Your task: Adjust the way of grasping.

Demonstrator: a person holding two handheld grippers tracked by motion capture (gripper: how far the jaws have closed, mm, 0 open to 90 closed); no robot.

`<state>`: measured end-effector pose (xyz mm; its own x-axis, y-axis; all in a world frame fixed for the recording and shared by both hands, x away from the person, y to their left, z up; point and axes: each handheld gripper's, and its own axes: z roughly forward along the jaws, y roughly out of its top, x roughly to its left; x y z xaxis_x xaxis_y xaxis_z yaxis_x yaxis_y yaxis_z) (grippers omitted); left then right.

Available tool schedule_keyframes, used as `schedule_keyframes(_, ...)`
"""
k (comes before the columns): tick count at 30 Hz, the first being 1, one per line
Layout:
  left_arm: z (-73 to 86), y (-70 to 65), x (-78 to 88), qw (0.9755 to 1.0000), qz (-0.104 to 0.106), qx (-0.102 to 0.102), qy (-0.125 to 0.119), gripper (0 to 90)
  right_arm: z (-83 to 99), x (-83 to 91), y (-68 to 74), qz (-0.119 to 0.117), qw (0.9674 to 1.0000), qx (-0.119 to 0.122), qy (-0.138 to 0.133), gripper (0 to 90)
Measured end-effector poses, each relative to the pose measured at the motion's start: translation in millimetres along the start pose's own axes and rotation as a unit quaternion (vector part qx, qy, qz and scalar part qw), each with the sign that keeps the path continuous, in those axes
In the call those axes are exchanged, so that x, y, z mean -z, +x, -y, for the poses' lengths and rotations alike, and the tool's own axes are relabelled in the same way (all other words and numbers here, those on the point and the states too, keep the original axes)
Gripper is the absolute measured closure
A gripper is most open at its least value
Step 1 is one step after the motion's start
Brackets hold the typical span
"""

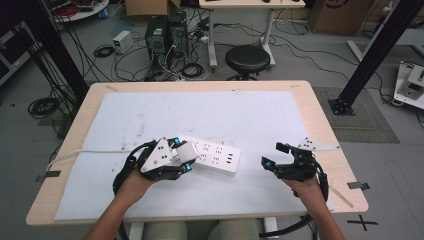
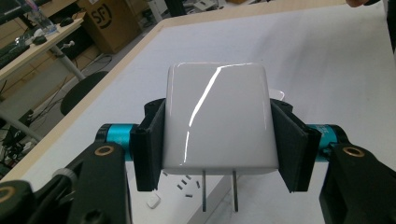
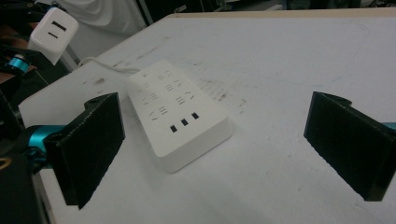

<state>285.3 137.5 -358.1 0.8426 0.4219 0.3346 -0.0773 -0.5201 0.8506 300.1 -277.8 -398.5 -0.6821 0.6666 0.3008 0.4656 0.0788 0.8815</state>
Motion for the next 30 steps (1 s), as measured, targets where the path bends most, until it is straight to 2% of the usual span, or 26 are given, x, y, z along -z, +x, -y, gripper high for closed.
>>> schedule_keyframes(3,-1.1,-2.2,-1.5,0.9999,0.003,-0.013,-0.001,42.5,-1.0,-1.5,2.6,-0.005,1.0000,0.004,0.006,5.1)
schedule_keyframes(4,-1.7,-2.8,-1.8,0.9997,0.000,-0.024,0.001,42.5,-1.2,-1.9,3.9,-0.007,0.9999,0.000,0.010,5.2)
schedule_keyframes(6,-2.8,-4.7,-3.2,0.9994,0.001,-0.034,0.003,42.5,-1.3,-3.2,5.0,-0.012,0.9998,0.000,0.016,5.2)
schedule_keyframes(10,-3.7,-6.7,-7.1,0.9990,0.006,-0.044,0.007,42.5,-1.8,-6.2,9.0,-0.027,0.9993,-0.003,0.025,5.2)
schedule_keyframes(14,-5.8,-8.4,-10.1,0.9987,0.012,-0.050,0.005,42.5,-3.9,-9.4,14.6,-0.038,0.9988,-0.003,0.032,5.2)
schedule_keyframes(18,-8.3,-11.3,-13.9,0.9985,0.023,-0.050,0.003,42.5,-6.2,-12.8,18.1,-0.055,0.9975,-0.019,0.041,5.2)
schedule_keyframes(24,-10.9,-15.5,-20.7,0.9978,0.035,-0.056,0.000,42.5,-11.0,-19.1,26.3,-0.095,0.9932,-0.038,0.056,6.0)
schedule_keyframes(30,-13.5,-20.4,-26.2,0.9970,0.043,-0.065,0.001,42.5,-13.3,-23.2,28.5,-0.110,0.9902,-0.057,0.064,6.0)
